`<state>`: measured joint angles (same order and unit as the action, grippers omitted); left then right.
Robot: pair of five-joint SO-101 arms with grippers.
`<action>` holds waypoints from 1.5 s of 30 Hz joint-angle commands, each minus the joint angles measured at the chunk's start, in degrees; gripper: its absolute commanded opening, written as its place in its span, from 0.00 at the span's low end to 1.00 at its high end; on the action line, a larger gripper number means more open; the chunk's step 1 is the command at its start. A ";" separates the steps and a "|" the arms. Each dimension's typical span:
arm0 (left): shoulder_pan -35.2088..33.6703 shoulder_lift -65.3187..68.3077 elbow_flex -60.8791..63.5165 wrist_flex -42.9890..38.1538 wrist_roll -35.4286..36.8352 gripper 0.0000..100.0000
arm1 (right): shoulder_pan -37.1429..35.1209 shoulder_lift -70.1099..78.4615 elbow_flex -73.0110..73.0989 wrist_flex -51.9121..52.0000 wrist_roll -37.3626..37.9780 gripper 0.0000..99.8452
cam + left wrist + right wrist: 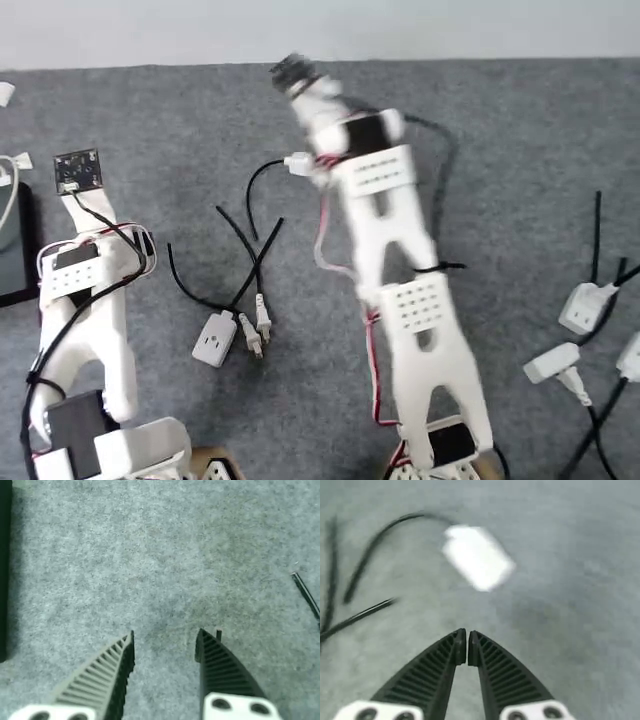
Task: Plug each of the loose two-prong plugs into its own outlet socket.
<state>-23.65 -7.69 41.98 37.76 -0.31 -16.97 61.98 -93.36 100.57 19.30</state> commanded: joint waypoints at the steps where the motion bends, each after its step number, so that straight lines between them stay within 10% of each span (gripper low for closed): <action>1: 0.53 -0.88 -0.22 0.44 -0.53 0.18 | 6.55 -7.16 -2.81 2.77 -6.24 0.01; 20: 17.67 -0.18 -7.08 -4.66 -7.03 0.19 | 11.82 -32.40 49.14 0.84 -8.88 0.01; 33: 22.95 23.03 -35.65 6.95 -16.09 0.19 | 19.91 -42.24 96.09 -35.47 -8.35 0.01; 45: 24.70 36.57 -42.77 1.67 -12.66 0.18 | 19.82 -44.00 99.52 -38.55 -8.26 0.01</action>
<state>1.41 27.21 4.44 41.36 -15.69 2.37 21.45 6.42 62.95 10.86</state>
